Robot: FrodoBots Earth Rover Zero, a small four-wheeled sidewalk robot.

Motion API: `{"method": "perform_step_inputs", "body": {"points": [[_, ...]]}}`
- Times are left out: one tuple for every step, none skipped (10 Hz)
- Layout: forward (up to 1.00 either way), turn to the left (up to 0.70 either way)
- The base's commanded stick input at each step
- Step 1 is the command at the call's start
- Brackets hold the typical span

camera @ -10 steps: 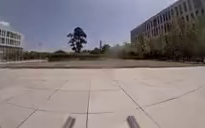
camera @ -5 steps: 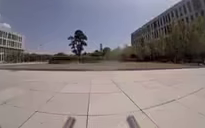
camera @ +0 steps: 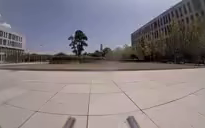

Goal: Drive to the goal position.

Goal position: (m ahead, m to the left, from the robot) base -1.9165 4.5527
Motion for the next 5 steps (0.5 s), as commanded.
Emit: {"method": "perform_step_inputs", "body": {"points": [[0.7, 0.0], [0.7, 0.0], [0.7, 0.0], [0.7, 0.0], [0.7, 0.0]]}}
